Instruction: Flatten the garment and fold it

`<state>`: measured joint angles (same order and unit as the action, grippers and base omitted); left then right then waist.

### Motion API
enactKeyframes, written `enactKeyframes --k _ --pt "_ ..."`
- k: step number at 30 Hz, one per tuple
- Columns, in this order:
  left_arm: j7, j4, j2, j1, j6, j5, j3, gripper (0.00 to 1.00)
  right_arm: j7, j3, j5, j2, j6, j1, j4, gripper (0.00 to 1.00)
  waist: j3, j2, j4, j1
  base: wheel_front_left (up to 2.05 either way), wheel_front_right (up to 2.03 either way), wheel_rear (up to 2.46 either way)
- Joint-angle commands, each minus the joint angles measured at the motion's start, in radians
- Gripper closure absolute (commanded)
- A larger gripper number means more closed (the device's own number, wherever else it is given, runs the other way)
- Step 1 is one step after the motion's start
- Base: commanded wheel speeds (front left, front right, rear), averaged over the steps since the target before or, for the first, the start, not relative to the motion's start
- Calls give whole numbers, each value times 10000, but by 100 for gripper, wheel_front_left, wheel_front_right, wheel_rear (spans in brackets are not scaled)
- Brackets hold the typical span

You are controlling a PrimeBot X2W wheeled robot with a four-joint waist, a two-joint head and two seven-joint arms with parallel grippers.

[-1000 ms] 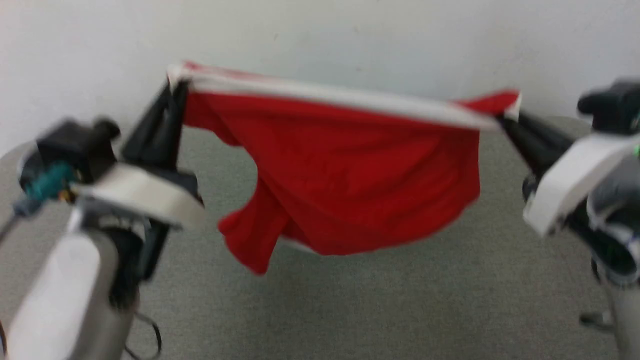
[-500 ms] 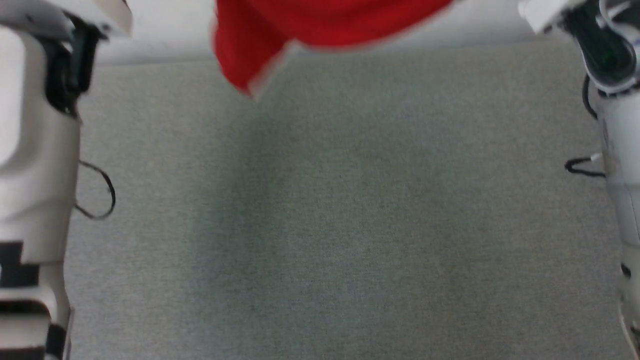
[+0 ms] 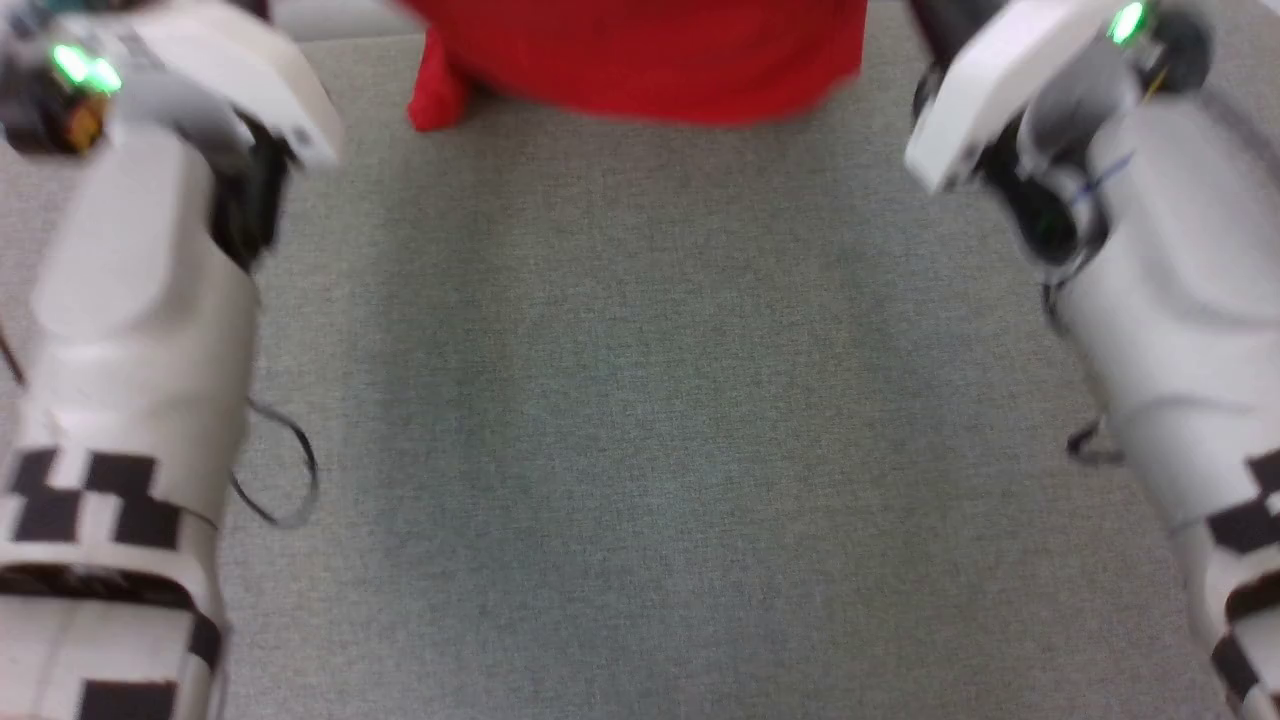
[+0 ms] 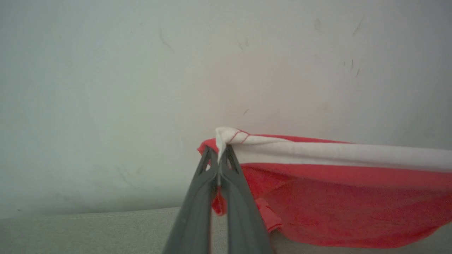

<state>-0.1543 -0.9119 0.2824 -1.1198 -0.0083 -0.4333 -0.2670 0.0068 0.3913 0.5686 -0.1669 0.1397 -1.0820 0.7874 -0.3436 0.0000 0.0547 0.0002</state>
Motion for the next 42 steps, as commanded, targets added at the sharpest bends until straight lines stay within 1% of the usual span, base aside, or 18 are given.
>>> enactKeyframes --k 1,4,7,9,10,13,16,18,21,24,27,30,33,35,37,39,41,42 --pt "-125 -335 -50 423 -85 -104 12 100 -283 213 218 -112 -90 412 182 100 147 0 -101 -2 0 0 0" --pt "-291 -827 -243 1205 -150 -291 34 100 -733 741 597 -185 -90 1278 232 100 561 0 -167 -2 0 0 0" --pt "-521 -1034 -371 2288 -194 -527 136 100 -1154 1253 913 -343 -90 2354 -13 100 1134 0 -205 -2 0 0 0" --pt "-704 -957 -446 3162 -171 -665 219 100 -1389 1534 1061 -529 -90 3157 -302 100 1528 0 -237 -2 0 0 0" --pt "-704 -957 -446 3162 -171 -665 219 100 -1389 1534 1061 -529 -90 3157 -302 100 1528 0 -237 -2 0 0 0" --pt "-908 -452 -335 4664 28 -435 29 100 -1596 1865 1200 -847 -90 4384 -924 100 2120 0 -239 -2 0 0 0" --pt "-973 564 -161 6252 252 -220 -176 100 -1733 1810 1217 -1201 -90 5625 -1755 100 2553 0 -267 -2 0 0 0" --pt "-855 1445 -27 7329 488 -224 -211 100 -1710 1695 1107 -1403 -90 6543 -2460 100 2805 0 -307 -2 0 0 0" --pt "-346 3317 209 8874 1046 -339 -114 100 -1453 1180 769 -1704 -90 7962 -3634 100 3003 0 -390 -2 0 0 0" --pt "630 5620 500 10574 1719 -479 -44 100 -844 352 281 -1803 -90 9432 -4939 100 3194 0 -414 -2 0 0 0" --pt "1765 8030 878 12184 2459 -431 -106 100 -19 -693 -358 -1616 -90 10927 -6372 100 3305 0 -446 -2 0 0 0" --pt "2837 10120 1197 13571 3181 -434 -96 100 916 -1749 -944 -1097 -90 12455 -7847 100 3390 0 -506 -2 0 0 0" --pt "3815 11732 1515 14611 3811 -392 -70 100 1835 -2615 -1474 -446 -90 13815 -9217 100 3368 0 -569 -2 0 0 0" --pt "4358 12535 1721 15058 4108 -338 -67 100 2362 -3027 -1744 -58 -90 14483 -9976 100 3356 0 -594 -2 0 0 0" --pt "4665 13124 1852 15254 4326 -287 3 100 2812 -3264 -1921 217 -90 14888 -10562 100 3315 0 -577 -2 0 0 0" --pt "4762 13455 1951 15144 4386 -243 104 100 3151 -3405 -2027 350 -90 14975 -10919 100 3222 0 -541 -2 0 0 0" --pt "4804 13442 2056 14738 4257 -258 184 100 3408 -3510 -2001 531 -90 14727 -10994 100 3105 0 -481 -2 0 0 0" --pt "4806 13324 2082 14418 4122 -313 208 100 3511 -3504 -1995 595 -90 14483 -10925 100 3063 0 -457 -2 0 0 0"
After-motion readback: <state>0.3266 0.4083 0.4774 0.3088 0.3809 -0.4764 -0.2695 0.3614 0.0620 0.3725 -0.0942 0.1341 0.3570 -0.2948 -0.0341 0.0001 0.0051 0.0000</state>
